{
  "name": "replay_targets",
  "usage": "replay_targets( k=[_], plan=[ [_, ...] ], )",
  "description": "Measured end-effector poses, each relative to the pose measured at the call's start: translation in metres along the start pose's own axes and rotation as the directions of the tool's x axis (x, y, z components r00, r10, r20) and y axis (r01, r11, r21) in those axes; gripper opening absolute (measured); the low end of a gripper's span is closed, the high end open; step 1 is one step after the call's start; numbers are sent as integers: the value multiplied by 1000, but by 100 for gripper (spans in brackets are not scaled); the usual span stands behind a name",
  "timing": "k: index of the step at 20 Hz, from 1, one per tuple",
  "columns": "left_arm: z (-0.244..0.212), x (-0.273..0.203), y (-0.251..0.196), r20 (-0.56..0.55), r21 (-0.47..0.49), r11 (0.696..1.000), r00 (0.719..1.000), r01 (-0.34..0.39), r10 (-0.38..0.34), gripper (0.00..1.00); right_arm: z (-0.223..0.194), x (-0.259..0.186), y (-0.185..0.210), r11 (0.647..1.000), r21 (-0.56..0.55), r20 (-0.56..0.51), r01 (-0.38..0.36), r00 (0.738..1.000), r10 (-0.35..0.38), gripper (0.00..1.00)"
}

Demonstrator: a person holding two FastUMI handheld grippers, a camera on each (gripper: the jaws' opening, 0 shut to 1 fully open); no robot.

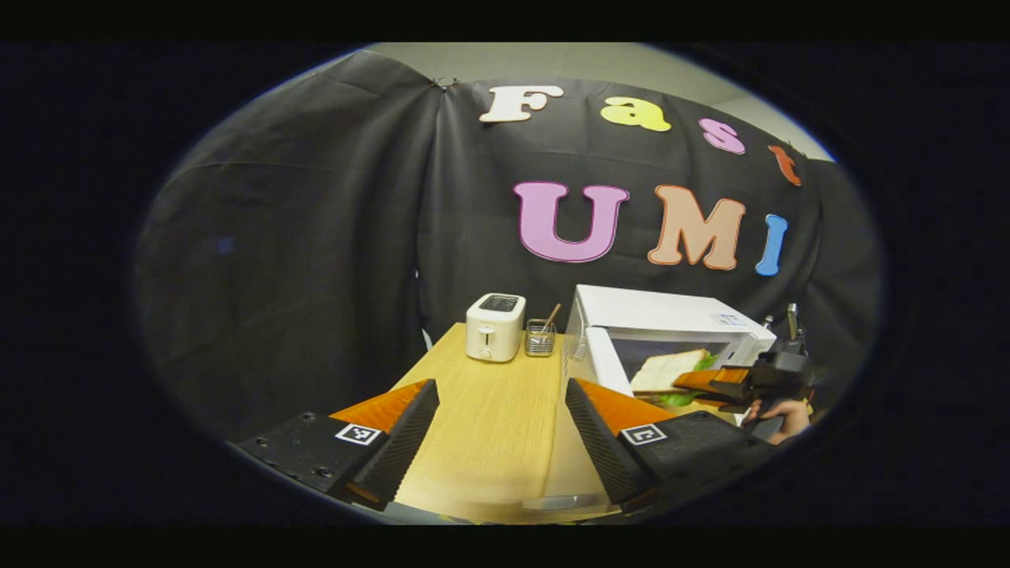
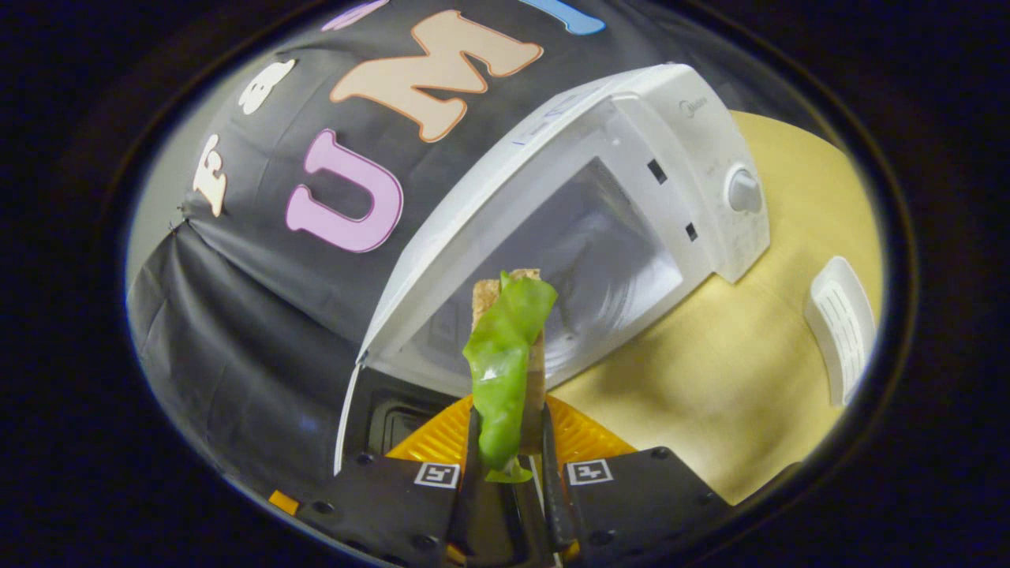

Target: Open the microwave oven with the left hand, put the food in, and close the microwave oven.

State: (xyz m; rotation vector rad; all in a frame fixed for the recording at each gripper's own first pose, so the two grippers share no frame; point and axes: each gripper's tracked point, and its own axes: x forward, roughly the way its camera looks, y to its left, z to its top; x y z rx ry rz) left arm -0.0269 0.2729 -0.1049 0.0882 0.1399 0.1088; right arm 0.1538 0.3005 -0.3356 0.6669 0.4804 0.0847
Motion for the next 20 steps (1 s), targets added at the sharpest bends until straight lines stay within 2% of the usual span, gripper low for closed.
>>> replay_targets(
  k=[8, 9, 10, 12, 13, 14, 15, 16, 20],
  plan=[
    [-12, -5, 20, -40, -12, 998, 997, -65, 64, 95, 26, 64, -8, 995, -83, 68, 62, 996, -56, 27],
    [-13, -6, 22, -45, -8, 997, 996, -72, 71, 94, 26, 70, -7, 993, -97, 61, 69, 996, -63, 35],
    [-14, -6, 25, -49, -5, 997, 996, -80, 79, 94, 25, 77, -8, 990, -115, 58, 81, 996, -74, 27],
    [-18, -6, 27, -61, -16, 996, 994, -93, 92, 94, 27, 89, -12, 981, -160, 68, 110, 993, -100, 27],
    [-19, -6, 27, -68, -24, 995, 993, -96, 94, 94, 28, 93, -12, 979, -167, 77, 115, 992, -103, 35],
    [-22, -5, 28, -77, -25, 995, 992, -101, 99, 94, 31, 98, -12, 979, -164, 87, 117, 991, -104, 27],
    [-24, -5, 31, -89, -20, 993, 989, -118, 116, 93, 33, 100, -13, 977, -170, 97, 130, 989, -115, 28],
    [-25, -5, 35, -95, -17, 991, 987, -131, 129, 93, 36, 102, -18, 971, -184, 111, 151, 985, -132, 35],
    [-28, -5, 41, -103, -19, 989, 984, -146, 143, 93, 46, 105, -36, 943, -241, 162, 229, 968, -193, 37]
  ],
)
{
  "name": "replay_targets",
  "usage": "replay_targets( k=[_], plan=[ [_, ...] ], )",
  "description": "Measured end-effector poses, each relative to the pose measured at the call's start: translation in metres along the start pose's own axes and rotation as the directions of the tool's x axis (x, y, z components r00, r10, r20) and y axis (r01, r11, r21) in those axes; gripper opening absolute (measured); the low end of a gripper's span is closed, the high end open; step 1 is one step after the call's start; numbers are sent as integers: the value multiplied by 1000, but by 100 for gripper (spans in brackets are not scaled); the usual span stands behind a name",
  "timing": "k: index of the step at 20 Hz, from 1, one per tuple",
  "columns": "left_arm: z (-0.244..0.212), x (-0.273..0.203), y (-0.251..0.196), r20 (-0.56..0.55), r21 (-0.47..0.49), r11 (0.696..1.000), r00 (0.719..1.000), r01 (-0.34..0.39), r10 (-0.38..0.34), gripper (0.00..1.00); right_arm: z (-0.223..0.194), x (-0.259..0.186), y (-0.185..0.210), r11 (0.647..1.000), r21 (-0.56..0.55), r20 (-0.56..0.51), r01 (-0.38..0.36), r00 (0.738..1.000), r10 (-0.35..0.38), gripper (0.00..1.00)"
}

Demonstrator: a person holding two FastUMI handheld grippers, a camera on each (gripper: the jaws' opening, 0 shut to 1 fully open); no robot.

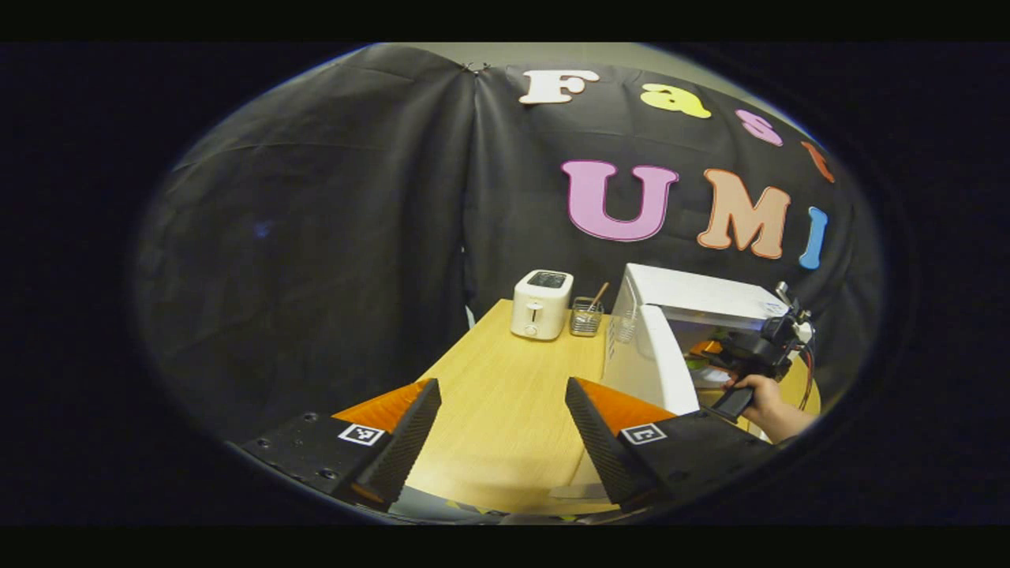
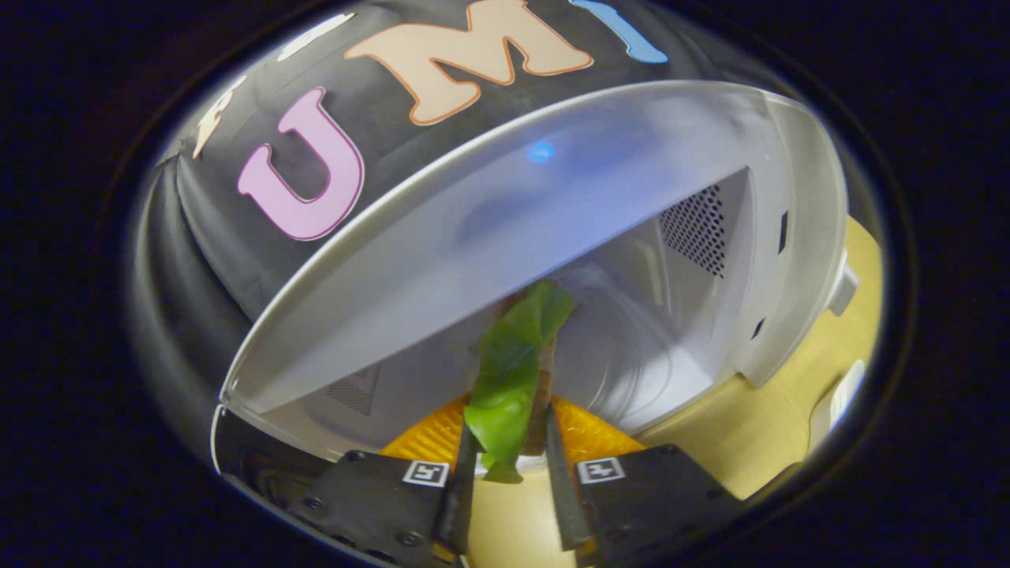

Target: Open the microwave oven with the left hand, put the food in, and close the microwave oven.

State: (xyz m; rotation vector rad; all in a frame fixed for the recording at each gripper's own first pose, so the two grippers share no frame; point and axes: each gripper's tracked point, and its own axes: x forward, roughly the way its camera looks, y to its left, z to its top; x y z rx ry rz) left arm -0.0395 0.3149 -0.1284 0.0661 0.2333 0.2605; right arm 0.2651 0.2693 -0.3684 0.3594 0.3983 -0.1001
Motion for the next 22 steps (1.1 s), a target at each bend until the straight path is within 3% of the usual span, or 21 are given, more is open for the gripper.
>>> replay_targets(
  k=[1, 2, 4, 6, 7, 8, 9, 10, 11, 13, 14, 16, 17, 18, 19, 22],
  plan=[
    [-1, 1, -1, -8, 2, 1000, 1000, 4, -4, 93, 0, 1, -4, 1000, -15, 1, 15, 1000, -15, 48],
    [-4, 1, -1, -18, 2, 1000, 1000, 10, -10, 92, 2, 0, -9, 999, -19, 0, 42, 999, -42, 50],
    [-8, 2, -4, -31, -2, 1000, 999, 24, -24, 85, 2, 4, -16, 998, -23, -11, 54, 998, -54, 64],
    [-13, 3, -8, -48, -8, 999, 998, 44, -45, 82, 5, 1, -24, 997, -43, -5, 66, 998, -67, 89],
    [-16, 2, -9, -55, -9, 999, 997, 50, -50, 75, 10, -1, -26, 996, -54, 13, 70, 998, -69, 99],
    [-18, 2, -9, -65, -9, 999, 996, 54, -54, 66, 16, -4, -27, 996, -60, 34, 73, 997, -71, 91],
    [-21, 1, -8, -77, -9, 998, 995, 56, -57, 59, 21, -9, -28, 995, -64, 49, 75, 996, -72, 90],
    [-26, 2, -9, -88, -7, 998, 994, 61, -61, 54, 26, -14, -28, 995, -66, 61, 76, 995, -72, 99],
    [-29, 2, -8, -98, -5, 998, 993, 65, -65, 39, 30, -19, -28, 995, -68, 73, 77, 995, -72, 99],
    [-35, 1, -6, -119, 5, 998, 991, 70, -69, 43, 35, -32, -28, 994, -77, 88, 77, 994, -70, 99],
    [-40, 0, -4, -134, 15, 998, 989, 68, -66, 34, 37, -40, -26, 994, -79, 91, 72, 994, -65, 99],
    [-42, -1, -2, -138, 27, 997, 988, 76, -71, 29, 44, -61, -18, 994, -92, 125, 57, 991, -45, 100],
    [-42, -2, -3, -139, 29, 996, 987, 81, -76, 25, 46, -71, -14, 994, -98, 139, 46, 990, -32, 95],
    [-43, -2, -2, -143, 34, 996, 987, 83, -77, 18, 47, -83, -10, 994, -101, 147, 38, 989, -23, 99],
    [-46, -2, 1, -154, 48, 996, 986, 70, -62, 4, 47, -95, -7, 994, -104, 153, 31, 988, -15, 99],
    [-56, -2, 10, -173, 91, 994, 984, 58, -42, 1, 50, -129, -7, 992, -123, 180, 25, 984, -3, 100]
  ],
)
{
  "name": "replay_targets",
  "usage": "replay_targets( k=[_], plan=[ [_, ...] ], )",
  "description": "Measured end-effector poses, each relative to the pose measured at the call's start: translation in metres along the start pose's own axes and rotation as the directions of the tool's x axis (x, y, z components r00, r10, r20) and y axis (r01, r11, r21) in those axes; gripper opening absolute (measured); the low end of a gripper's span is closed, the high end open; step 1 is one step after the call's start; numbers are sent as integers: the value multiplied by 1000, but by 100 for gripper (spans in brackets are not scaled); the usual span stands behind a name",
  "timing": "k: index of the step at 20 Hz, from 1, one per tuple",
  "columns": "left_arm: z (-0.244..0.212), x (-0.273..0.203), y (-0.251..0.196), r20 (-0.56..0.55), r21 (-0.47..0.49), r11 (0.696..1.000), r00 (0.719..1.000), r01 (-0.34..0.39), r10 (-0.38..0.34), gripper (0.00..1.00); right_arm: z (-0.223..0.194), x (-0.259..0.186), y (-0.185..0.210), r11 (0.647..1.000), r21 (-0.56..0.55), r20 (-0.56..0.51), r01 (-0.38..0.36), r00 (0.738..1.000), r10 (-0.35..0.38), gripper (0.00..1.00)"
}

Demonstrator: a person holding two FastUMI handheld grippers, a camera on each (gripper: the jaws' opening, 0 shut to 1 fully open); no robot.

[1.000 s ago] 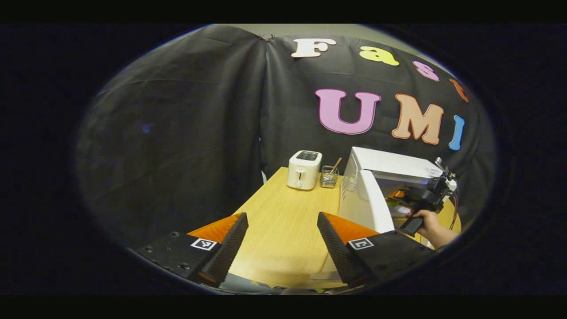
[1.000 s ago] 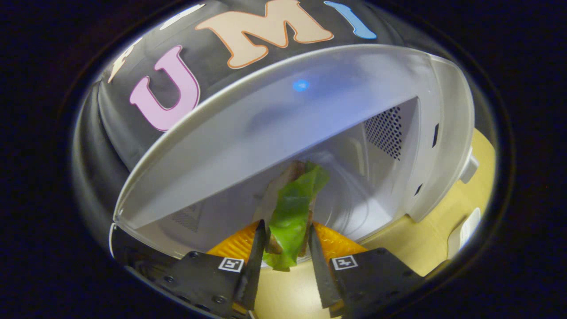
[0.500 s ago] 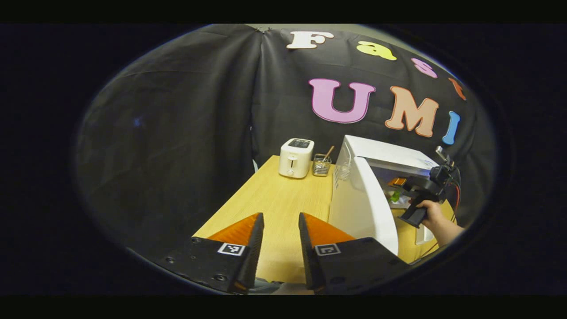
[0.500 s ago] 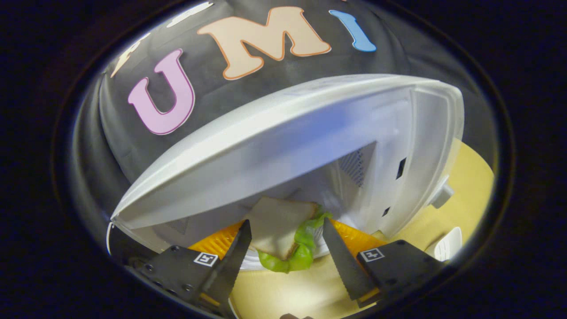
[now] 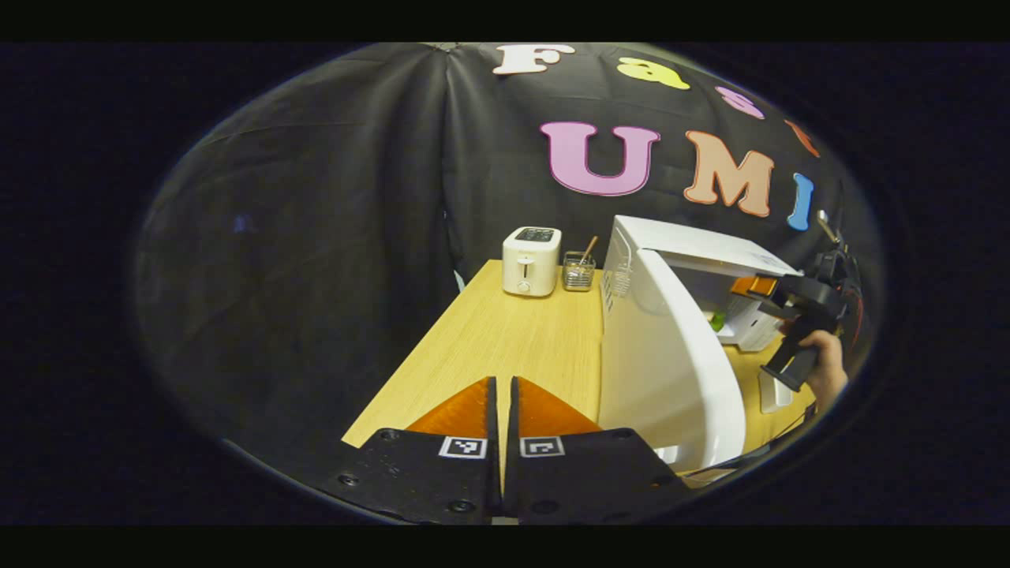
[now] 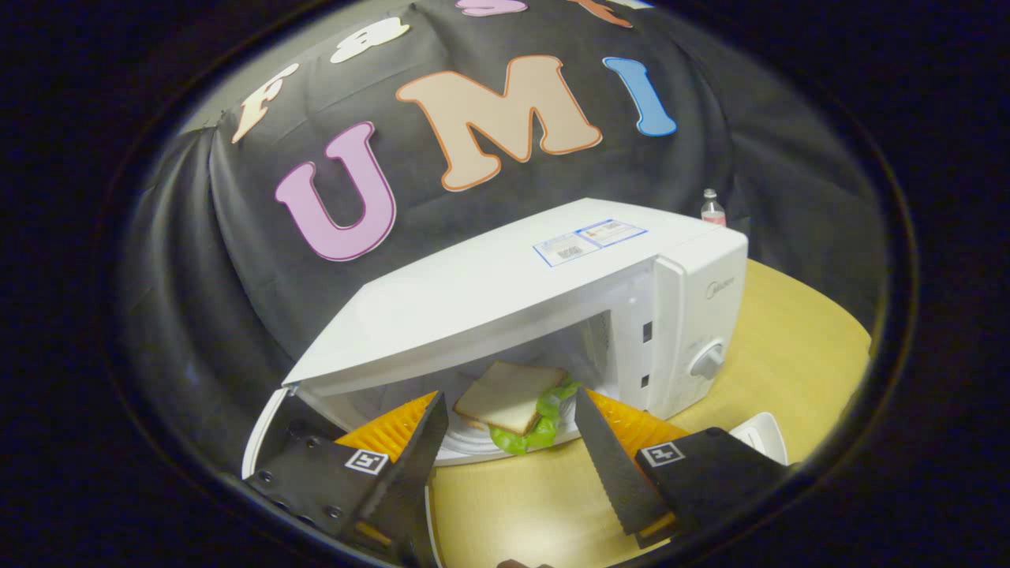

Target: Open the microwave oven with the left hand, put the food in, and close the microwave oven.

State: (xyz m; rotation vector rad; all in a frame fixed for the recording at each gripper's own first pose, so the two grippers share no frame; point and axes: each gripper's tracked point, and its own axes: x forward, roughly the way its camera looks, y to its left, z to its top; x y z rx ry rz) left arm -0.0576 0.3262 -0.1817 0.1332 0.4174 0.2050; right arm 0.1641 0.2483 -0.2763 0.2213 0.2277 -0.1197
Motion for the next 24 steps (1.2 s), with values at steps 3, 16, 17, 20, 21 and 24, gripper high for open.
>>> replay_targets(
  k=[3, 16, 17, 20, 21, 24],
  plan=[
    [-3, 0, 1, -3, 4, 1000, 1000, 22, -22, 0, 3, -34, -9, 1000, -30, 13, -1, 1000, 2, 99],
    [-11, 10, -42, -17, 69, 980, 982, 187, -186, 2, -6, -152, -96, 985, -77, 43, 156, 987, -153, 91],
    [-10, 12, -48, -20, 79, 976, 979, 203, -203, 1, -10, -158, -105, 980, -67, 42, 185, 982, -182, 91],
    [-7, 19, -64, -29, 109, 964, 970, 243, -241, 1, -22, -172, -125, 968, -30, 25, 251, 968, -250, 92],
    [-6, 21, -67, -32, 123, 960, 968, 252, -249, 1, -24, -177, -131, 964, -13, 20, 267, 964, -266, 92],
    [-3, 24, -79, -48, 154, 951, 963, 269, -265, 1, -26, -184, -143, 958, 14, 10, 286, 958, -286, 92]
  ],
)
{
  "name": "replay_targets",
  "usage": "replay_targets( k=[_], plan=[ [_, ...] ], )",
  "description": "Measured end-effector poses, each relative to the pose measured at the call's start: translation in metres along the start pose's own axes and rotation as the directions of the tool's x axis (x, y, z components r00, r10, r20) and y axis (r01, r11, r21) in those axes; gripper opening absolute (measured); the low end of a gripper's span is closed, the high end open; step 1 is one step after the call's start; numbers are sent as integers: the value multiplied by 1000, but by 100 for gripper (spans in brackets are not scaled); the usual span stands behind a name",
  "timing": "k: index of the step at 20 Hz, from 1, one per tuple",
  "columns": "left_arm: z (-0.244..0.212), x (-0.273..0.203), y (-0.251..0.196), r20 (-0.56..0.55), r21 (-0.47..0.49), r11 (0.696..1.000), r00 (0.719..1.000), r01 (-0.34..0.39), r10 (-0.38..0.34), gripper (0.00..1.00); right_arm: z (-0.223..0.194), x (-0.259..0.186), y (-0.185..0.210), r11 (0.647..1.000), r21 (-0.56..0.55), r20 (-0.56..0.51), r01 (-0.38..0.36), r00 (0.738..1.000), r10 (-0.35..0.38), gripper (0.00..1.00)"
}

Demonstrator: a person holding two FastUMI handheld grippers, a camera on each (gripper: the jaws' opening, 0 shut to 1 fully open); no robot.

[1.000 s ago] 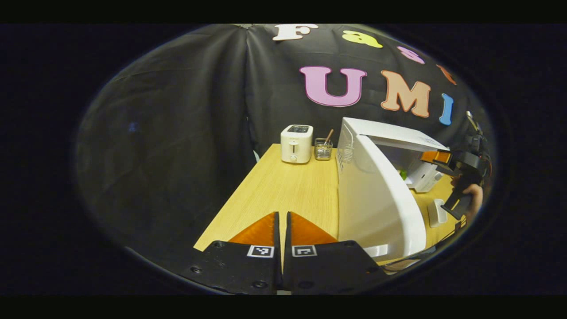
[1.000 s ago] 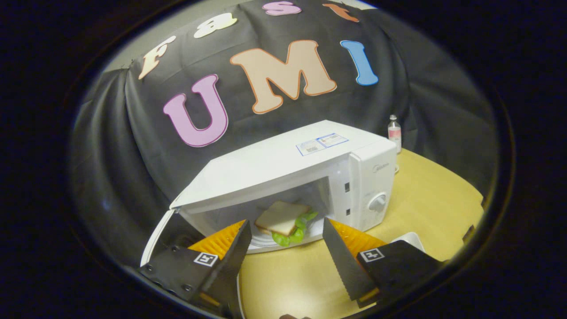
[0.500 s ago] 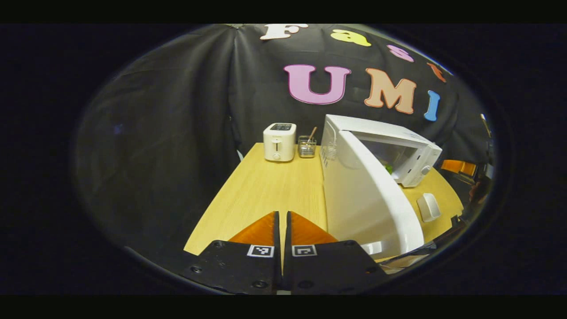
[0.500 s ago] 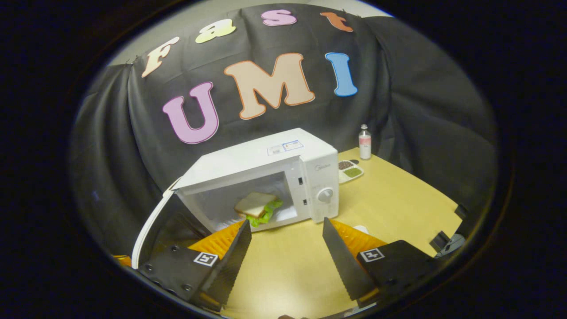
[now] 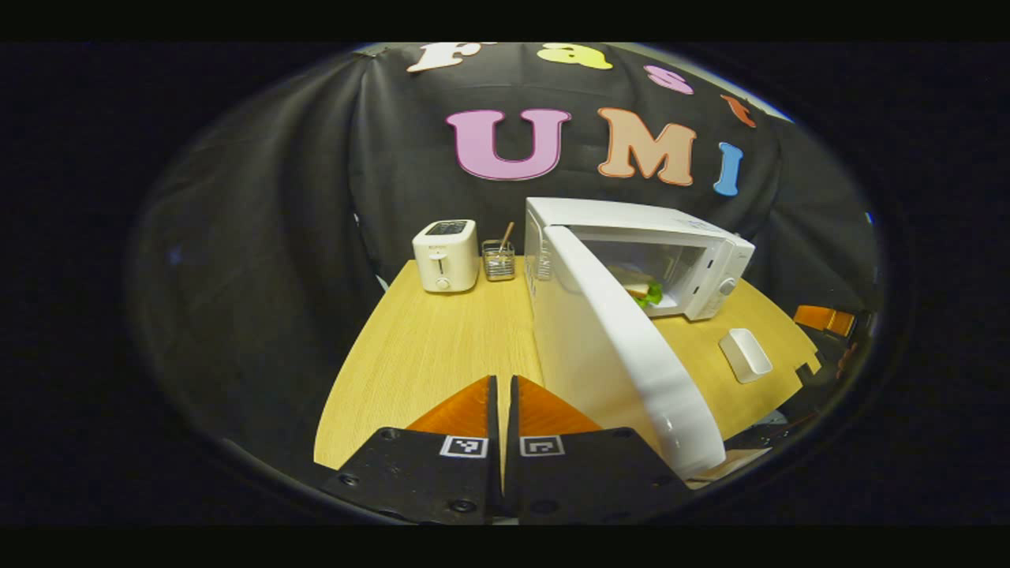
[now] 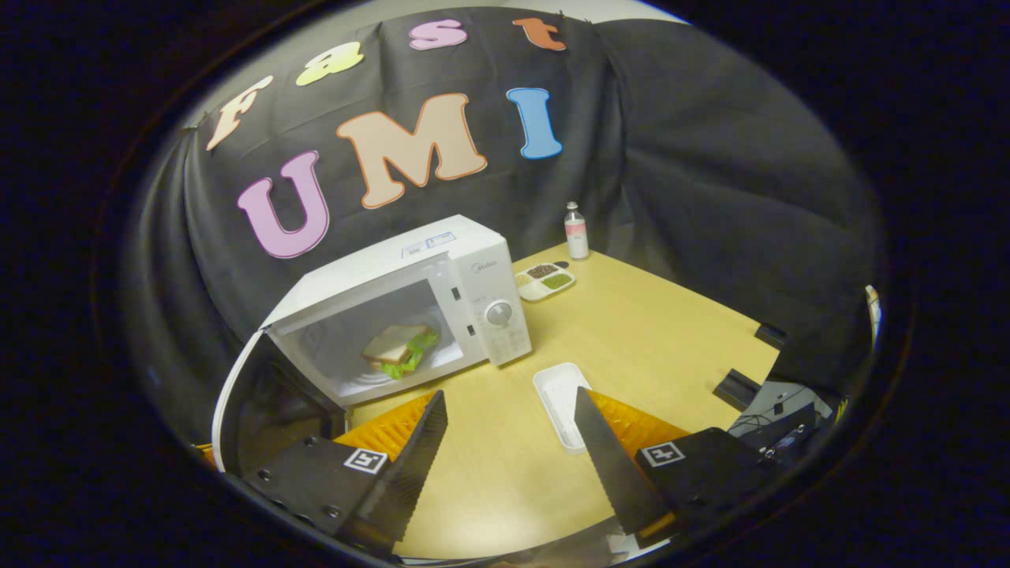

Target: Open the microwave oven with the left hand, put the food in, and close the microwave oven.

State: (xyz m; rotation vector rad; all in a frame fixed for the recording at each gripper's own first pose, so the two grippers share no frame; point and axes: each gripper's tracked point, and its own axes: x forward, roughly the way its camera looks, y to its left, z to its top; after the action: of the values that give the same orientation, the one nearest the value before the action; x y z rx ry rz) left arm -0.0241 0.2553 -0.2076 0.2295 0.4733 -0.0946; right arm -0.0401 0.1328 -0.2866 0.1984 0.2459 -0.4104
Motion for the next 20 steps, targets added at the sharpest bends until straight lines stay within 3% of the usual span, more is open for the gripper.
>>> replay_targets(
  k=[1, 2, 9, 10, 11, 20],
  plan=[
    [2, 3, -4, -1, 6, 1000, 1000, 8, -8, 1, 0, 1, -6, 1000, -6, -2, 10, 1000, -10, 100],
    [4, 3, -9, -2, 13, 1000, 1000, 15, -15, 1, -1, 1, -12, 1000, -17, -6, 18, 1000, -18, 92],
    [17, 16, -40, -49, 53, 999, 999, 5, -2, 1, 1, 12, -56, 999, -23, -60, 36, 998, -37, 92],
    [20, 17, -47, -51, 57, 998, 999, -2, 4, 0, 5, 15, -65, 999, -22, -63, 41, 997, -42, 92],
    [23, 18, -56, -50, 57, 998, 999, -5, 7, 1, 10, 19, -74, 999, -19, -65, 43, 997, -44, 100],
    [43, 49, -147, -27, 24, 1000, 1000, 12, -11, 1, 62, 52, -133, 1000, 4, -25, 24, 999, -24, 100]
  ],
)
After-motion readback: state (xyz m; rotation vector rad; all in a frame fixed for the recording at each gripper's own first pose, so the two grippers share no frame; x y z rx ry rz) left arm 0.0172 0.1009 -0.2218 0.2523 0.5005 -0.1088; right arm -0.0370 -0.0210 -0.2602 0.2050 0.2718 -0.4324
